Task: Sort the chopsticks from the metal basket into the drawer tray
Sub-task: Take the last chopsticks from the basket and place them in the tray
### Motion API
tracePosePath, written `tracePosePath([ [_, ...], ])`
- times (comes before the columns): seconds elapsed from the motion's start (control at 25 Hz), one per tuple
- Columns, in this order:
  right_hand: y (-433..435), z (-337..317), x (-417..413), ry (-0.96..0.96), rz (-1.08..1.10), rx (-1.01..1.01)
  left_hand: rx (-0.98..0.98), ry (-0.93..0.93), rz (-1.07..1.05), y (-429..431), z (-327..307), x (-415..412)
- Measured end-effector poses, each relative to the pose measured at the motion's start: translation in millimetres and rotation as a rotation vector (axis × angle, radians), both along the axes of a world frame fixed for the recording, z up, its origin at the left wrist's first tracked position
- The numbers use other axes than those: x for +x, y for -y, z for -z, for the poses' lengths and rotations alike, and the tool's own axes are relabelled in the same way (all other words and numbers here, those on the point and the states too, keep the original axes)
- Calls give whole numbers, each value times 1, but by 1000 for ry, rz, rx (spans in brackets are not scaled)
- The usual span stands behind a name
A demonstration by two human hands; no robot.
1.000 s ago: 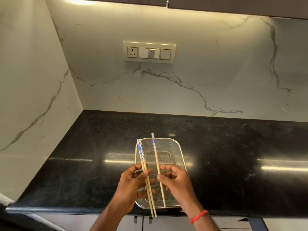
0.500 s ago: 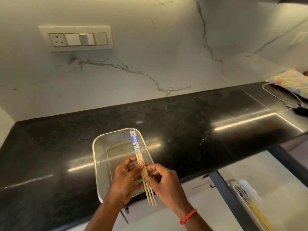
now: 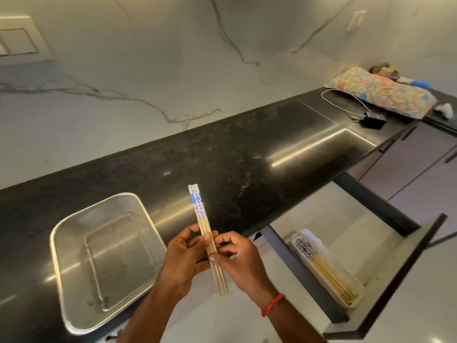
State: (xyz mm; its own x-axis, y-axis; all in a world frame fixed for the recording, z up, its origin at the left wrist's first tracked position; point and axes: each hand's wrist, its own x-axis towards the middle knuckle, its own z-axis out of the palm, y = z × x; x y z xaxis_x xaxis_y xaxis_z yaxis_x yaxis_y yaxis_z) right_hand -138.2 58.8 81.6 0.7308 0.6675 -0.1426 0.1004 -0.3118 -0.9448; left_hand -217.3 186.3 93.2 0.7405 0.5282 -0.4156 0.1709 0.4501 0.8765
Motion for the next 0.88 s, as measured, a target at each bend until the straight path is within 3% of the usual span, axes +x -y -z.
tracePosePath([
  [0.48, 114, 29, 73, -42, 30, -86, 158, -124, 204, 100, 12, 85],
  [0.88, 176, 52, 116, -249, 47, -50, -14, -210, 237, 169, 37, 129],
])
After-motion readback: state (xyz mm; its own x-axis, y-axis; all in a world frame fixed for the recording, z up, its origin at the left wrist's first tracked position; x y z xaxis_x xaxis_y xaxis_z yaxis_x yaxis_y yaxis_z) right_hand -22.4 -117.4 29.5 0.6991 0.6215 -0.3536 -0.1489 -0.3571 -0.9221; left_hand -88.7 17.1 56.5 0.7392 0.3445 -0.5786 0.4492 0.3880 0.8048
